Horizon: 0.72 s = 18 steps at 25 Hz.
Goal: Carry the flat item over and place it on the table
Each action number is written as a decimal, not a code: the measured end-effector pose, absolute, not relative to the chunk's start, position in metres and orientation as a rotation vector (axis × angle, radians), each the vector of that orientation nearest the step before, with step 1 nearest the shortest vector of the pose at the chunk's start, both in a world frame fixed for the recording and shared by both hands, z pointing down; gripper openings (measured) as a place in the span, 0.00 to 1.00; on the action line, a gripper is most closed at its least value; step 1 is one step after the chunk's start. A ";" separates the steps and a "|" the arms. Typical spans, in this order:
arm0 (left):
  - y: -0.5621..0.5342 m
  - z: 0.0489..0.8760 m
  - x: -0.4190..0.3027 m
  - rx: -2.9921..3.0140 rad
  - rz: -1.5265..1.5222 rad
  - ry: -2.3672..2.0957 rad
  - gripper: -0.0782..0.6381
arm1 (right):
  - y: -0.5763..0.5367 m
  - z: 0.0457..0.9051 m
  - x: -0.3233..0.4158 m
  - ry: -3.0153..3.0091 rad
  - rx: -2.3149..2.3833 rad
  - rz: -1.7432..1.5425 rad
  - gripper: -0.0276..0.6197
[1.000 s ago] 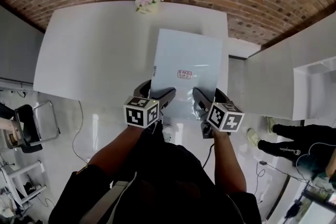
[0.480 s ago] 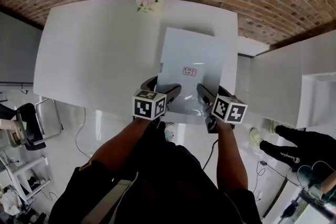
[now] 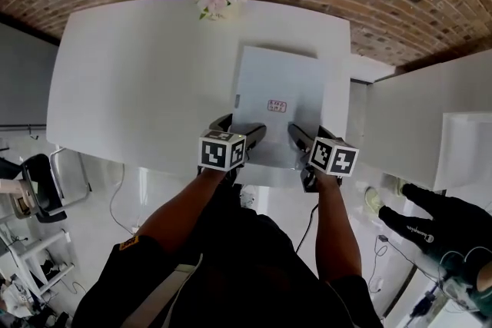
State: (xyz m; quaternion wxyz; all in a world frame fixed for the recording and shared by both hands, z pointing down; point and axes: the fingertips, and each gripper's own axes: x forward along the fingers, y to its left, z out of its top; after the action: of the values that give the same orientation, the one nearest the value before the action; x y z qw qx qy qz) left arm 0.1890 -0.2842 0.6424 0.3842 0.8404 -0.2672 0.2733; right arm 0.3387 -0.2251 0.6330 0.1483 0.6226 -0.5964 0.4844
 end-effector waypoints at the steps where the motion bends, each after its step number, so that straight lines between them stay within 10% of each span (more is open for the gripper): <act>1: -0.285 0.643 0.189 2.140 0.694 -0.680 0.73 | -0.226 0.635 0.339 -1.712 1.792 1.401 0.63; 18: -0.291 0.599 0.153 2.334 0.644 -0.832 0.59 | -0.218 0.589 0.352 -1.678 1.961 1.041 0.48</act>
State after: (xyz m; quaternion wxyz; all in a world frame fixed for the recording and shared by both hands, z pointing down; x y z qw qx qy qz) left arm 0.1525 -0.2912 0.5987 0.2869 0.8734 -0.3114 0.2408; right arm 0.3523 -0.2176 0.5885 0.1784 0.6934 -0.5931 0.3682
